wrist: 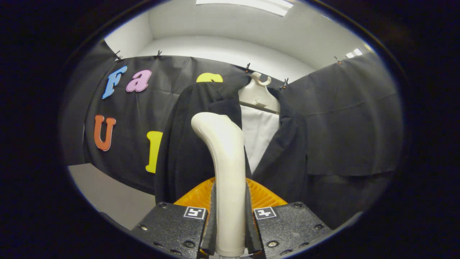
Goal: Iron the clothes twice with a garment steamer, once on the left side and once on the right side.
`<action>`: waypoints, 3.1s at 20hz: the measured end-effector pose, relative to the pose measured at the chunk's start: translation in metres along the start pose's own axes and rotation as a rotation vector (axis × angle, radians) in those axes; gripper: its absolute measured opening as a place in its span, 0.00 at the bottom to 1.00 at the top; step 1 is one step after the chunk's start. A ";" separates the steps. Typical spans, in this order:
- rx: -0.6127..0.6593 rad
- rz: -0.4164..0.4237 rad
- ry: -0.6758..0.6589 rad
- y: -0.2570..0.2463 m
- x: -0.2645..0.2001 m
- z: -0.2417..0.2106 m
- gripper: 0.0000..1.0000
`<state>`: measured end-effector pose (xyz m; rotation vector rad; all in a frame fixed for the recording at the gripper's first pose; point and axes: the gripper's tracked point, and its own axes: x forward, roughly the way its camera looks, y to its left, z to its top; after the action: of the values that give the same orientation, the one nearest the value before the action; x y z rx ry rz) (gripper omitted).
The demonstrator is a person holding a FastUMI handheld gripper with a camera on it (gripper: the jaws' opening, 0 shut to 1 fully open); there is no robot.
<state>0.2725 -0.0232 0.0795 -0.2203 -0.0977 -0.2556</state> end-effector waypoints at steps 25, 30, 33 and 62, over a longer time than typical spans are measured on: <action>-0.144 -0.026 0.252 -0.004 -0.038 -0.156 0.35; -0.151 -0.037 0.302 -0.008 -0.044 -0.183 0.36; -0.163 -0.035 0.336 -0.008 -0.053 -0.204 0.36; -0.253 -0.084 0.603 -0.015 -0.109 -0.329 0.36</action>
<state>0.1859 -0.0859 -0.2506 -0.3821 0.5260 -0.4091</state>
